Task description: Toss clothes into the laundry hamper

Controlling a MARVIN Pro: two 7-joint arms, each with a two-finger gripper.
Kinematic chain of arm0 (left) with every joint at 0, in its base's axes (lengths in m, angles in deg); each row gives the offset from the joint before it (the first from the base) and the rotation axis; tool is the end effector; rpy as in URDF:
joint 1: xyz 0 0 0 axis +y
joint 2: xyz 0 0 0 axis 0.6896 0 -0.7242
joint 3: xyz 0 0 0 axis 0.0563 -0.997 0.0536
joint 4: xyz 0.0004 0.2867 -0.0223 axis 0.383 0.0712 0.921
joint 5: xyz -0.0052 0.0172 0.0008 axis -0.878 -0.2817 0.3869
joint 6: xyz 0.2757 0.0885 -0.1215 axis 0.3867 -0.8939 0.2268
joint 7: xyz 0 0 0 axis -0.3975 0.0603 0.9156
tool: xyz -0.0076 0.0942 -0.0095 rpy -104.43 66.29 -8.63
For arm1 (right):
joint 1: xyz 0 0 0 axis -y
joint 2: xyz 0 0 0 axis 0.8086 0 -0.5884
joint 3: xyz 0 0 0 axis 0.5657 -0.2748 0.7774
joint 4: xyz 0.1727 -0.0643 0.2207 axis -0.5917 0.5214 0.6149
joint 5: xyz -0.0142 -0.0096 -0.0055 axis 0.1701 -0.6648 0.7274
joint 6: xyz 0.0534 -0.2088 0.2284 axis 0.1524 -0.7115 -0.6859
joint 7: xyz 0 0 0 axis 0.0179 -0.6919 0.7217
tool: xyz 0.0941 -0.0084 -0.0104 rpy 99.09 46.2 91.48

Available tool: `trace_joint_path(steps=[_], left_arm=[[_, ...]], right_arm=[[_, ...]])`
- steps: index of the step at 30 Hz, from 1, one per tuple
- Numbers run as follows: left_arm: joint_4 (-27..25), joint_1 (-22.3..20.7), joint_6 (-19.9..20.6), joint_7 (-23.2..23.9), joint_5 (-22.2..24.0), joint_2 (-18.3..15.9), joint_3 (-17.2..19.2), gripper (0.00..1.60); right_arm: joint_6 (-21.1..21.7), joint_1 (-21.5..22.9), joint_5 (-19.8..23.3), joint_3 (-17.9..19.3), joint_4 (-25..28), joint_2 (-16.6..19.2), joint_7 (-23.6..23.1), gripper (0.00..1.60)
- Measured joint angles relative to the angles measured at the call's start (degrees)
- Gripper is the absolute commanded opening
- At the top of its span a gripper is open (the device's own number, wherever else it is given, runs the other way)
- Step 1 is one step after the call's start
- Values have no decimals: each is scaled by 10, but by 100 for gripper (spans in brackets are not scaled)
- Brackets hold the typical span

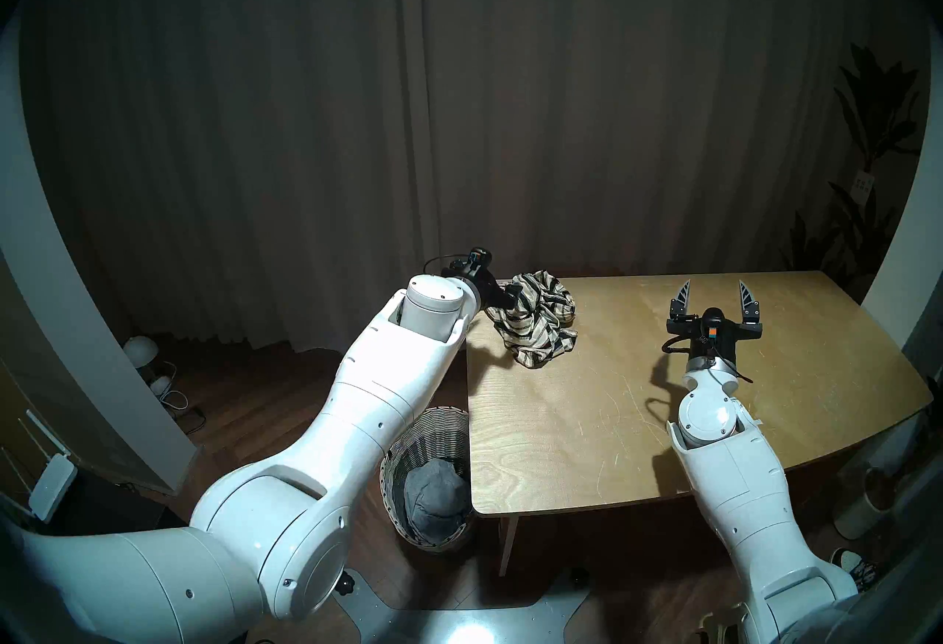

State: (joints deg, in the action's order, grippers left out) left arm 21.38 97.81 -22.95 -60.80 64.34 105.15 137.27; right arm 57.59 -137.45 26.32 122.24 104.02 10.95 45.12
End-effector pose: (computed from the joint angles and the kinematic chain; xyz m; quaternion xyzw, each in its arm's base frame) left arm 0.5498 -0.2143 -0.2634 0.7822 -0.2529 0.5621 0.0912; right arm 0.4298 -0.2140 -0.2866 0.5537 -0.0101 0.7710 0.3144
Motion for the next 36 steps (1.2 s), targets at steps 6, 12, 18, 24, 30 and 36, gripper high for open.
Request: trace_joint_path(steps=[6,12,18,24,30,36], left_arm=[[46,-6,0,-5,-5,-1,-1,160],[83,-16,-1,-8,-8,0,-1,160],[103,-31,-1,-8,-6,9,0,160],[107,-53,-1,4,7,26,1,160],[120,-69,-2,16,20,40,4,160],[155,-78,-2,27,32,47,12,160]], right_arm=[[-9,-13,0,6,22,11,-16,160],[-18,-28,5,11,42,22,-32,160],[-26,-43,15,16,62,32,-48,160],[-35,-62,25,22,88,43,-67,160],[-44,-82,37,29,113,54,-86,160],[-51,-104,50,36,136,65,-106,160]])
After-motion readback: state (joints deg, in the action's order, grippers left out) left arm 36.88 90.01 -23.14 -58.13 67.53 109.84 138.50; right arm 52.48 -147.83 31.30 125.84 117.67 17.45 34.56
